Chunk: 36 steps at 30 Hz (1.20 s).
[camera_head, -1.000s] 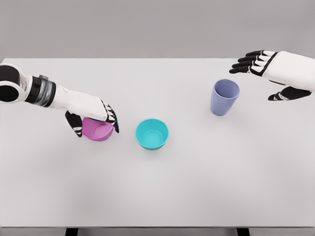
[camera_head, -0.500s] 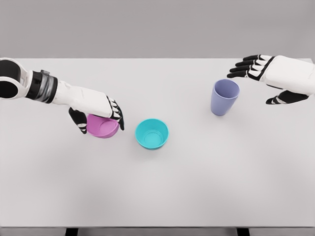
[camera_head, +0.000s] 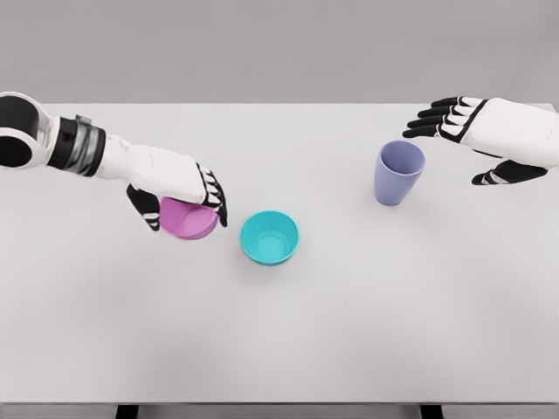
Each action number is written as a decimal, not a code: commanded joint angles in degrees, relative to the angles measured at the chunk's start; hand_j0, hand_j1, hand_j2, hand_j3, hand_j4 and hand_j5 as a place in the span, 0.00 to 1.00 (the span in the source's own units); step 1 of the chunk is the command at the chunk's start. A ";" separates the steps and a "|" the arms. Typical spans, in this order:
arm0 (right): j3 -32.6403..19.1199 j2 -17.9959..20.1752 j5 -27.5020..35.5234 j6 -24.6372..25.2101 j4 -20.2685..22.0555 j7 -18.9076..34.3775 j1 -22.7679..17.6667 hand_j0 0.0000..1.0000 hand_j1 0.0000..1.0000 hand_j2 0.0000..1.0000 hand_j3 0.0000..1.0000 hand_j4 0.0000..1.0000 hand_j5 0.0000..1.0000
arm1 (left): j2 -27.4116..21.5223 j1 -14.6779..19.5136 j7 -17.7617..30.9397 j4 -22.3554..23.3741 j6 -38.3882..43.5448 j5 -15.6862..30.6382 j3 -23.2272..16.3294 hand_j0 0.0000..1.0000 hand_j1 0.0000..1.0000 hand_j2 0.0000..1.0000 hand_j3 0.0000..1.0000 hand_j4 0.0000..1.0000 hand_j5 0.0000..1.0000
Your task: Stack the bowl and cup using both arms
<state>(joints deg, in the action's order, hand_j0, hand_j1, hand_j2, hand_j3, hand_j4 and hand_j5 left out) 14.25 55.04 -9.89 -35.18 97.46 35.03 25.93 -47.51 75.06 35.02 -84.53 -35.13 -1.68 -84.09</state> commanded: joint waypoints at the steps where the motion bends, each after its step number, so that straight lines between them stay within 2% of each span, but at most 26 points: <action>1: -0.01 0.06 0.31 0.18 0.01 -0.03 0.09 1.00 1.00 1.00 1.00 1.00 1.00 | -0.04 0.00 -0.02 -1.16 0.13 0.27 0.06 0.79 0.79 0.79 0.79 0.79 0.79; 12: -0.01 -0.46 -1.09 0.18 0.01 -0.03 -0.53 1.00 1.00 1.00 1.00 1.00 1.00 | 0.58 0.97 -0.02 -1.69 0.13 -0.17 0.06 0.79 0.79 0.79 0.79 0.79 0.79; 24: -0.01 -0.38 -1.18 0.18 0.01 -0.03 -0.53 1.00 1.00 1.00 1.00 1.00 1.00 | 4.00 1.76 -0.02 -2.48 0.13 0.10 0.15 0.76 0.76 0.76 0.76 0.76 0.76; 32: -0.36 0.59 -1.18 0.18 0.01 -0.03 -0.27 1.00 1.00 1.00 1.00 1.00 1.00 | 5.94 2.37 -0.02 -3.10 0.13 0.10 0.15 0.76 0.76 0.76 0.76 0.76 0.76; 34: -0.36 2.70 -1.18 0.18 0.01 -0.03 -0.09 1.00 1.00 1.00 1.00 1.00 1.00 | 5.94 2.37 -0.02 -3.10 0.13 -0.17 0.15 0.76 0.76 0.76 0.76 0.76 0.76; 36: -0.36 2.61 -2.32 0.18 0.01 -0.03 -0.62 1.00 1.00 1.00 1.00 1.00 1.00 | 6.02 2.37 -0.02 -3.10 0.13 -0.26 0.06 0.76 0.76 0.76 0.76 0.76 0.76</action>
<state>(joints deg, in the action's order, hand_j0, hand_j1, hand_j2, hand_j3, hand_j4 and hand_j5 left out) 14.01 57.07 -12.12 -35.17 97.47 35.03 25.31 -41.52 77.43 35.03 -87.61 -35.14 -2.13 -84.04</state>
